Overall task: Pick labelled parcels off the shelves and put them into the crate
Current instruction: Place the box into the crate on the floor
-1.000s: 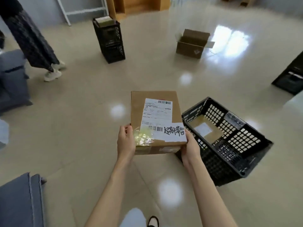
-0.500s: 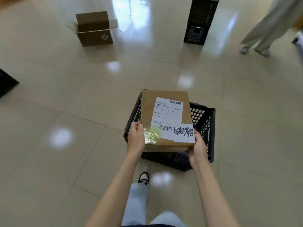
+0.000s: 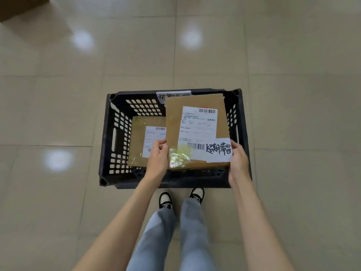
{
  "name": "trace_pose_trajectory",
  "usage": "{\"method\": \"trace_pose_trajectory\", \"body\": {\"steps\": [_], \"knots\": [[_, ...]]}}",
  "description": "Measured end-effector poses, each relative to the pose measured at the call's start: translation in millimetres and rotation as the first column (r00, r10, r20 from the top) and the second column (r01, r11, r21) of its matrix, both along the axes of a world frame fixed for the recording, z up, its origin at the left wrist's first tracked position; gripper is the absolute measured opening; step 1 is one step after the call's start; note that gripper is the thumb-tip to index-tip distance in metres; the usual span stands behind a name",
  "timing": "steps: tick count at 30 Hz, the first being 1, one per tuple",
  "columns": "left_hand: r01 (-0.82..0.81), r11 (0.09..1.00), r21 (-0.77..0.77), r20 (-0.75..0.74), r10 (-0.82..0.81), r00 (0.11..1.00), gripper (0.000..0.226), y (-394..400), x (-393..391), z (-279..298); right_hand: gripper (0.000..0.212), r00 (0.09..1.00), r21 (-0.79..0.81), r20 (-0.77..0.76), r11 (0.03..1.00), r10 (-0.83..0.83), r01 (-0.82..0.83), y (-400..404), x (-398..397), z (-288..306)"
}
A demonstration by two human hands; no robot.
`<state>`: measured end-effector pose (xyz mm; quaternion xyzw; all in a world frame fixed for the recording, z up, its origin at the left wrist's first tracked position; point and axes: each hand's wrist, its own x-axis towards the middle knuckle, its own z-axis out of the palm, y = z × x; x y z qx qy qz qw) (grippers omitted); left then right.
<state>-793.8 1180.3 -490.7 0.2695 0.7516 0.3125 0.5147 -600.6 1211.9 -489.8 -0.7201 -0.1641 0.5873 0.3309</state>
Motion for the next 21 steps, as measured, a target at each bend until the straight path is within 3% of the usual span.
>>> {"method": "trace_pose_trajectory", "body": {"steps": [10, 21], "knots": [[0.072, 0.982, -0.175, 0.0, -0.074, 0.997, 0.029, 50.7, 26.3, -121.8, 0.034, 0.99, -0.105, 0.083, 0.987, -0.112, 0.12, 31.0, 20.7, -115.4], [0.072, 0.958, -0.276, 0.037, -0.064, 0.997, 0.031, 62.0, 23.2, -195.9, 0.04, 0.97, -0.265, 0.004, 0.935, -0.245, 0.237, 48.6, 8.7, -206.9]]}}
